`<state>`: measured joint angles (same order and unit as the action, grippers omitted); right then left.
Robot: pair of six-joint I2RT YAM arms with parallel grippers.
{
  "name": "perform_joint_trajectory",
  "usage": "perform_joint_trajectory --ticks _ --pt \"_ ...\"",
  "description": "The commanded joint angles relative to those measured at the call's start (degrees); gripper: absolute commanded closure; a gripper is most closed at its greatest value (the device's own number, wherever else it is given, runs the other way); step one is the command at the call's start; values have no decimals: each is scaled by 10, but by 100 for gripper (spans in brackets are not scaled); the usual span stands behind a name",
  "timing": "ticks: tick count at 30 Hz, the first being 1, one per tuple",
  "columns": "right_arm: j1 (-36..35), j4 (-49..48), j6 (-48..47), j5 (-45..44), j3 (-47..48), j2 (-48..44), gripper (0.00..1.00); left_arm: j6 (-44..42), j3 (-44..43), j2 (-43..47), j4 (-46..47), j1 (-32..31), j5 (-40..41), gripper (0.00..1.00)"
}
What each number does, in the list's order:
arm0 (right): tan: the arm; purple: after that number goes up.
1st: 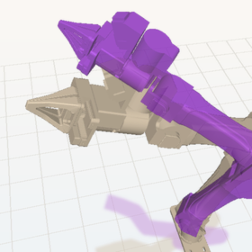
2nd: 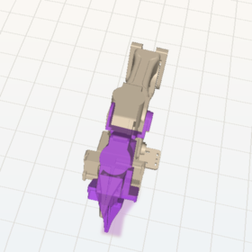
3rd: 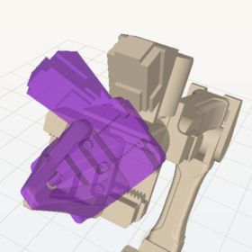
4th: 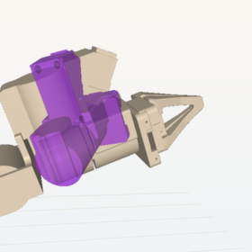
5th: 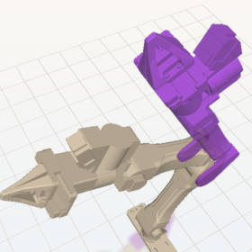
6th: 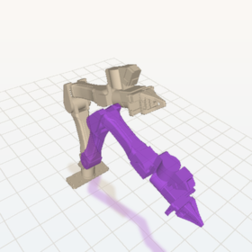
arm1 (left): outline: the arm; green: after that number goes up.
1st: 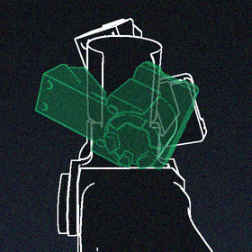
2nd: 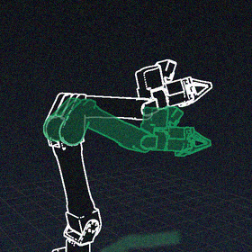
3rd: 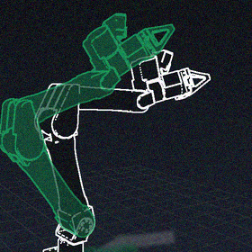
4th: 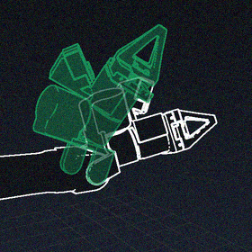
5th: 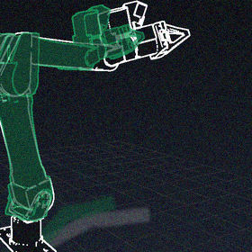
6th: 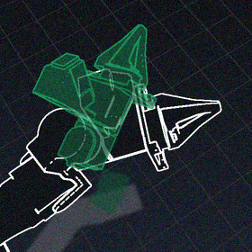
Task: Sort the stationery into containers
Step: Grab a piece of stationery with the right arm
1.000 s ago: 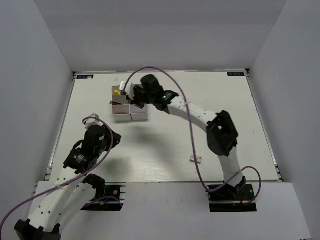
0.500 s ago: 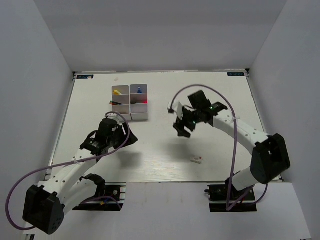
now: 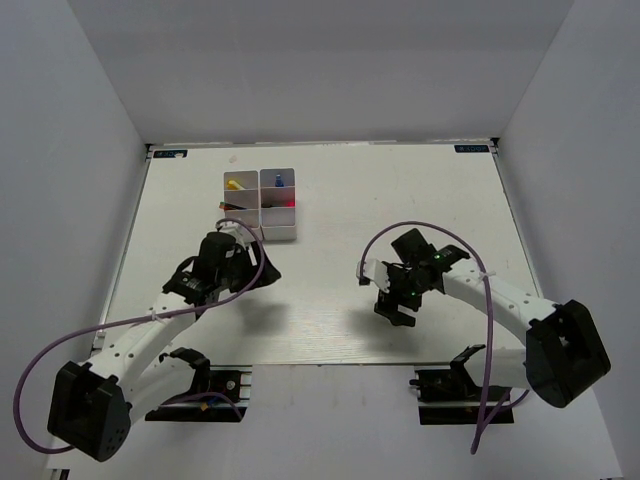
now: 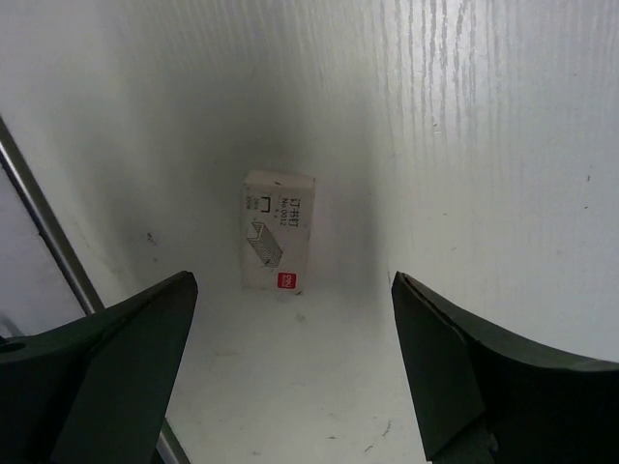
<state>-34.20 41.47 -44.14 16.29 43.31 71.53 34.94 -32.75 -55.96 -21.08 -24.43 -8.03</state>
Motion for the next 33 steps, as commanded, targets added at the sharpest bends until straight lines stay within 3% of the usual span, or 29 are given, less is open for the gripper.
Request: perform_joint_trajectory --ticks 1,11,16,24,31,33 --pt "-2 -39 -3 -22 -2 16 12 3 -15 32 -18 3 -3 20" --pt "-20 -85 41 -42 -1 77 11 30 -4 107 -70 3 28 20" --pt "-45 -124 56 -70 -30 84 16 41 2 131 -94 3 40 20" --pt "-64 -157 85 -124 -57 117 36 51 8 142 -99 3 45 20" --pt "-63 -126 81 -118 -9 108 74 51 8 125 -99 3 45 20" --pt "-61 -97 79 -95 18 112 79 51 8 125 -93 3 45 20"
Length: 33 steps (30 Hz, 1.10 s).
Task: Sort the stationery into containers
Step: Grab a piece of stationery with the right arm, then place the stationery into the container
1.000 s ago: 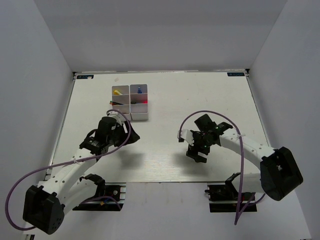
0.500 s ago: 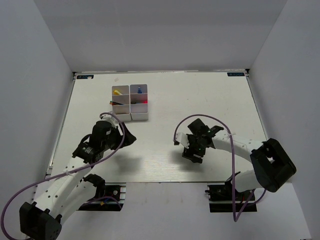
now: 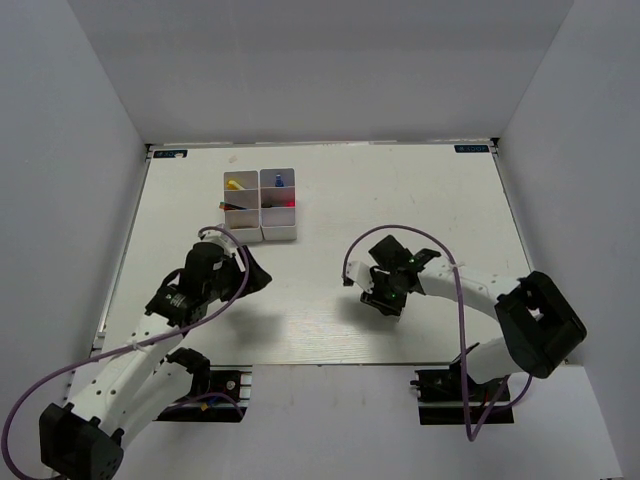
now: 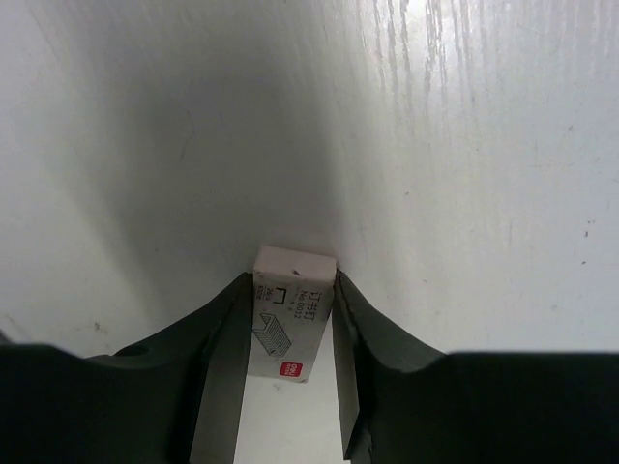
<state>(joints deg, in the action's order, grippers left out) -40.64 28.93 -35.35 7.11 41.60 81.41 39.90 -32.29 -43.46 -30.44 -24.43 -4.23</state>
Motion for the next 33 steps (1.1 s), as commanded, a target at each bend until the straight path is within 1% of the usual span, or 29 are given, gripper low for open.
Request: perform_joint_trajectory --ticks 1,2,4,5,7,8,10,11,12,13,15,18,21,23,28,29,33 --pt "2 34 -10 1 87 16 81 -3 3 0 5 3 1 20" --pt "3 42 -12 10 108 20 86 -3 3 -6 6 3 1 20" --pt "2 51 -13 30 174 37 87 -3 9 -6 11 3 1 20" --pt "1 54 -14 40 244 56 89 3 17 -6 11 3 1 20" --pt "2 63 -9 61 295 97 89 15 24 -6 11 3 1 20" --pt "0 65 -6 65 370 125 89 20 24 -6 16 3 1 20" --pt "-3 77 0 83 423 175 90 26 38 1 16 3 1 20" --pt "-4 81 3 93 500 221 90 33 38 8 16 3 1 20" --pt "-7 82 5 98 525 238 90 40 44 15 16 3 1 20" --pt "-14 84 12 110 571 250 90 40 44 15 16 3 1 20" --pt "-22 85 16 112 633 304 90 45 44 29 9 3 1 20" --pt "-42 72 14 107 716 355 91 45 44 35 -3 3 6 20" --pt "-54 40 12 93 740 376 91 50 44 49 -16 3 13 20" --pt "-61 12 10 98 738 382 93 55 50 57 -16 3 19 20" --pt "-70 -83 -16 102 669 379 93 61 55 71 -22 3 19 20" --pt "-72 -98 -21 99 669 385 94 61 55 71 -27 3 19 20" --pt "-76 -115 -36 77 697 418 94 61 55 65 -27 3 19 20"
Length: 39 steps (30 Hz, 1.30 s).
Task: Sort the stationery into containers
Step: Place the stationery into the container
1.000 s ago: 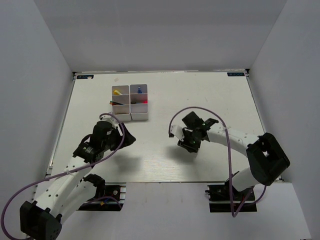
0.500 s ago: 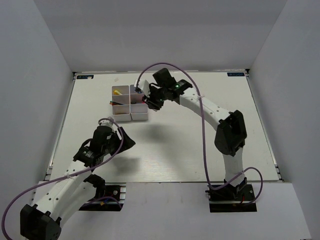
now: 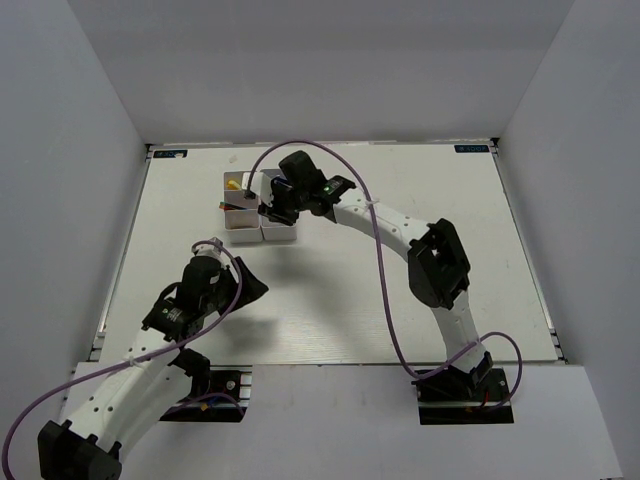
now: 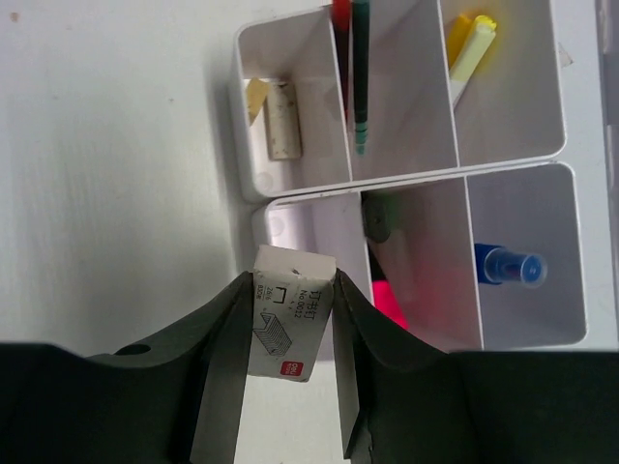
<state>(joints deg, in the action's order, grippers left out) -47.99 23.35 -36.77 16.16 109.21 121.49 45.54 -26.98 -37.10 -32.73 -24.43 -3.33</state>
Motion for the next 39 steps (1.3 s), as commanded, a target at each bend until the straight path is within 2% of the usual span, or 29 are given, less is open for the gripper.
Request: perform_joint_trajectory --ticks 1,7,9,10,11,13,14,18,24,28,30,32,33,34,35,36,37,39 --pt "-4 -66 -23 -17 23 28 94 4 2 -3 -4 3 10 20" --pt "-4 -98 -49 -41 17 43 95 4 2 -3 -4 3 15 20" --pt "-2 -97 -63 -49 15 48 92 4 2 -3 -4 3 15 20" --pt "-4 -101 -66 -51 14 50 88 4 2 -9 -4 3 15 20" --pt "-4 -103 -66 -56 11 50 76 4 2 -9 -4 3 15 20" --pt "-3 -107 -65 -61 10 52 63 4 2 -14 -4 3 15 20" --pt "-3 -107 -64 -61 9 49 52 4 2 -14 1 3 15 20" --pt "-4 -99 -62 -55 -5 29 34 4 2 -19 6 3 15 20" --pt "-3 -98 -36 -48 -52 -31 30 -1 -4 -31 17 3 15 20" --pt "3 -93 13 -61 -64 -80 37 -12 -15 -36 22 3 9 20" --pt "7 -86 47 -81 -86 -126 37 -30 -22 -36 44 3 1 20" --pt "13 -86 74 -103 -115 -157 28 -46 -28 -36 64 3 -11 18" --pt "21 -83 108 -145 -125 -166 24 -59 -28 -41 82 3 -16 17" --pt "24 -82 118 -157 -155 -183 17 -67 -33 -41 91 3 -25 14" --pt "29 -76 125 -156 -167 -201 14 -76 -39 -47 99 3 -25 12" --pt "45 -71 147 -202 -180 -212 11 -88 -40 -55 112 3 -32 10" --pt "50 -72 154 -213 -227 -242 10 -94 -47 -55 119 3 -38 8" --pt "74 -73 172 -248 -271 -261 10 -100 -54 -71 131 3 -44 7"
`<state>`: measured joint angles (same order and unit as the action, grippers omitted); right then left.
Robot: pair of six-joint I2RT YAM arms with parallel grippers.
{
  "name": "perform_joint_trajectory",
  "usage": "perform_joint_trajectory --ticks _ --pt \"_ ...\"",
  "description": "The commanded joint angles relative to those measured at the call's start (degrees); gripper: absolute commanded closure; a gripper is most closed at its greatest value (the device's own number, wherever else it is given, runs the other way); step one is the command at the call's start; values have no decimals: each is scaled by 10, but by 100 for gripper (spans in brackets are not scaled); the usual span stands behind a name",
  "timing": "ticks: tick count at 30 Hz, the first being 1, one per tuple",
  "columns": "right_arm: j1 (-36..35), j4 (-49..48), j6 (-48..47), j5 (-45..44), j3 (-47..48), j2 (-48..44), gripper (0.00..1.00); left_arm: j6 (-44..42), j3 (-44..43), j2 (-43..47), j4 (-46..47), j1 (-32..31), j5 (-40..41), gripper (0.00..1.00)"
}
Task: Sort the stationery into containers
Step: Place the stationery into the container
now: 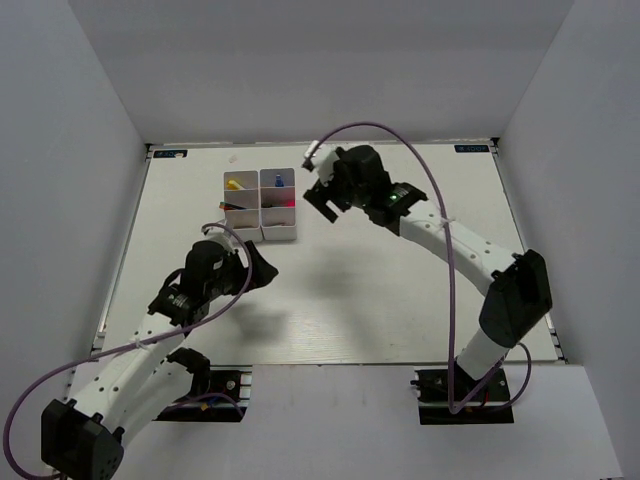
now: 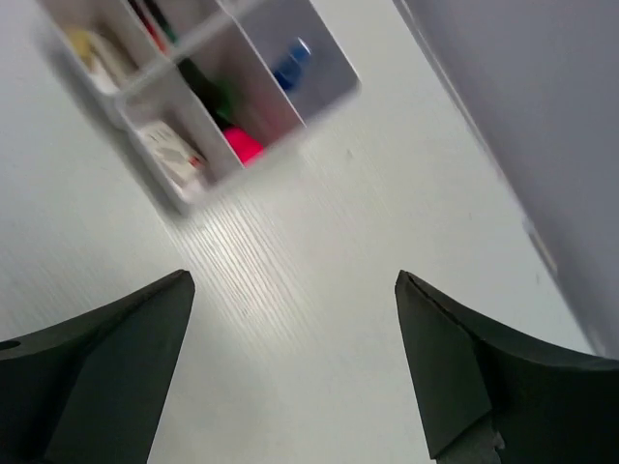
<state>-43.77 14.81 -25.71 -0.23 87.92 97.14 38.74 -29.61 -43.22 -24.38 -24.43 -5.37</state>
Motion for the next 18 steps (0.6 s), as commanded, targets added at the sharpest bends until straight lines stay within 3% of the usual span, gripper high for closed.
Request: perform_joint_trajectory --ticks 1,7,11,18 --pt "39 14 69 -94 -73 -35 10 -39 -34 -22 56 3 -24 6" --pt "92 -32 83 -230 -235 -154 10 -52 -52 -59 90 -3 -41 0" --pt "101 -53 74 -301 -294 -206 10 -57 -63 -77 108 -3 -41 0" --pt "141 -56 106 -263 -330 -265 10 -82 -92 -114 119 -3 -47 0"
